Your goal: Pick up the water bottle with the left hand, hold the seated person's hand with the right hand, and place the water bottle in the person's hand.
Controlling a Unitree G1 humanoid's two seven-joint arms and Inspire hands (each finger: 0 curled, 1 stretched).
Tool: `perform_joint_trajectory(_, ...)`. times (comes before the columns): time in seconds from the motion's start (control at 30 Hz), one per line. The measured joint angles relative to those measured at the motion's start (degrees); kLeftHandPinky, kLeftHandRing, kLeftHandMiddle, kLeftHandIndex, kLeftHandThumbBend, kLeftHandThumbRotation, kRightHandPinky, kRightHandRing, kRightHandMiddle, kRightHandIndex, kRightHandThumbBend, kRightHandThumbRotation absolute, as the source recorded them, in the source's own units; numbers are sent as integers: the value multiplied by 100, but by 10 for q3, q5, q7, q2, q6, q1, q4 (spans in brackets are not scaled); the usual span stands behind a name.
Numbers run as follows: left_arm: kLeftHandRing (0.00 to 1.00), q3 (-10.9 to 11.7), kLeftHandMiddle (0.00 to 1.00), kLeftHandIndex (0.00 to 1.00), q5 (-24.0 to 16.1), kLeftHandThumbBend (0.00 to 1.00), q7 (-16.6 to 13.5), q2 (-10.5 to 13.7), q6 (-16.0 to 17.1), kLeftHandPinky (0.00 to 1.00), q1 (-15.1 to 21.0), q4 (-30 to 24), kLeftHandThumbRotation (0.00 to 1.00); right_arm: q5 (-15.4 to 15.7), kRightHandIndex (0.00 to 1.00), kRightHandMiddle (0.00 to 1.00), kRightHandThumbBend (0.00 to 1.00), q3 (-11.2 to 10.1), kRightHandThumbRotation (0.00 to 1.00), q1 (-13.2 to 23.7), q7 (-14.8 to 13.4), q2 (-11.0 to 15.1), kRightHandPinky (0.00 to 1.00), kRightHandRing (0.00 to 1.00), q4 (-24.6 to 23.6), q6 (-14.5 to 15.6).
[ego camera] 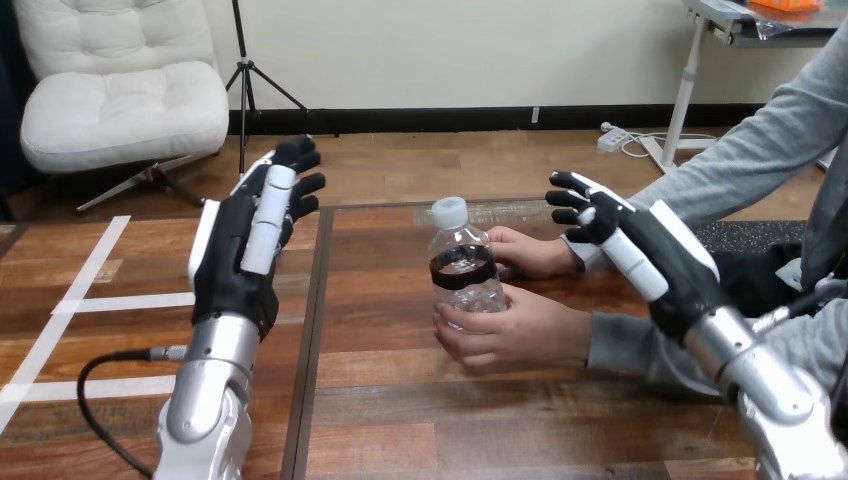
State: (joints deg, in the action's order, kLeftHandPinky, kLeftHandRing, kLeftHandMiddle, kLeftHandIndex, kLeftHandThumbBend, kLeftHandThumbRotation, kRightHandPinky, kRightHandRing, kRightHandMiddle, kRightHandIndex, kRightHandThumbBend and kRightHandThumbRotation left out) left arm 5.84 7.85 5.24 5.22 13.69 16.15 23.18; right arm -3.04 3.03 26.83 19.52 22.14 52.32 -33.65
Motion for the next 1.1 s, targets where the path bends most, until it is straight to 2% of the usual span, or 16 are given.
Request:
perform_joint_trajectory(0.33,81,-3,83,79,7,64,-7,-13,-13,81,-43,-61,92,-54,99,95,100,-11,100,-67,19,-30,97,95,-93,50)
perform_joint_trajectory(0.53,80,-5,81,77,7,66,-7,-17,-20,79,-70,-87,92,-77,100,95,100,-12,100,-105,23,-46,99,95,-146,84)
perform_joint_trajectory(0.83,78,-5,81,76,7,69,-6,-18,-21,75,-114,-115,90,-102,97,93,100,-11,100,-162,27,-65,99,93,-220,131)
perform_joint_trajectory(1.1,81,-4,81,76,7,65,-4,-17,-21,80,-153,-139,90,-119,96,92,100,-11,100,-209,27,-74,98,92,-283,169)
